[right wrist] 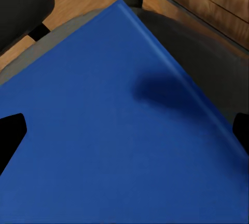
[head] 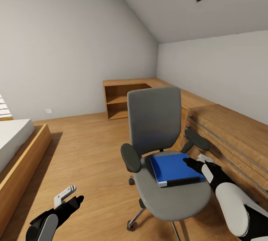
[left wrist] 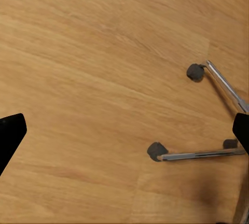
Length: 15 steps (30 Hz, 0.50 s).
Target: In the bedroom, organize the workspace by keeping the computer under the desk, ensuring the monitor is on the desk, placing the keyboard on the desk next to the monitor, placing the mouse on the desk next to the keyboard, moving the folder from the swivel chair onto the desk next to the mouse, stacking the notebook on top of the folder with the pen on top of the notebook, and positioning the swivel chair next to the desk.
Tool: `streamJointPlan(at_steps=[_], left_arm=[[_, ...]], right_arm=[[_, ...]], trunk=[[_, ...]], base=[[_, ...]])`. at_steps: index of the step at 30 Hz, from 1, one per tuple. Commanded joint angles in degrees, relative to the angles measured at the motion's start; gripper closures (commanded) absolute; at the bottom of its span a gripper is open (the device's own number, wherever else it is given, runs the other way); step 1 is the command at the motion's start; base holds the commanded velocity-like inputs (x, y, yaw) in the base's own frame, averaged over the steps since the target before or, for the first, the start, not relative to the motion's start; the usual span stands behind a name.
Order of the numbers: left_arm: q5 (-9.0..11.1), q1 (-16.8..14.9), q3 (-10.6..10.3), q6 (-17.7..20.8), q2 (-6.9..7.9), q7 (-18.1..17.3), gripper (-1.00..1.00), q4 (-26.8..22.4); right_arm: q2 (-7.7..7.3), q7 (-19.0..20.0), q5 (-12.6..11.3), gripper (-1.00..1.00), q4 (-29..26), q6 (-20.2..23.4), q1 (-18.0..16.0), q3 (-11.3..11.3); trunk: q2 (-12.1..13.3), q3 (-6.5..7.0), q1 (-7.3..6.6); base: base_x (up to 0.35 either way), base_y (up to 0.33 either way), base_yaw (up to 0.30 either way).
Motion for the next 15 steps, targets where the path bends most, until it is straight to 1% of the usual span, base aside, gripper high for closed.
streamJointPlan(at_steps=[1, 6, 15], left_arm=[[0.6, 0.0, 0.1, 0.2, -0.04, 0.5, -1.00, -0.1], [0.6, 0.0, 0.1, 0.2, -0.04, 0.5, -1.00, 0.0], [0.6, 0.0, 0.0, 0.2, -0.04, 0.5, -1.00, 0.0]], right_arm=[[0.03, 0.3, 0.2, -1.00, -0.1, 0.3, 0.0, -0.4], [0.01, 0.3, 0.3, -1.00, -0.1, -0.1, 0.0, -0.3], [0.02, 0.4, 0.3, -1.00, 0.1, -2.1, 0.0, -0.3]], trunk=[[0.0, -0.06, 0.01], [0.0, -0.06, 0.01], [0.0, -0.06, 0.01]], base=[[0.118, 0.000, 0.000], [0.057, 0.000, 0.000], [0.012, 0.000, 0.000]])
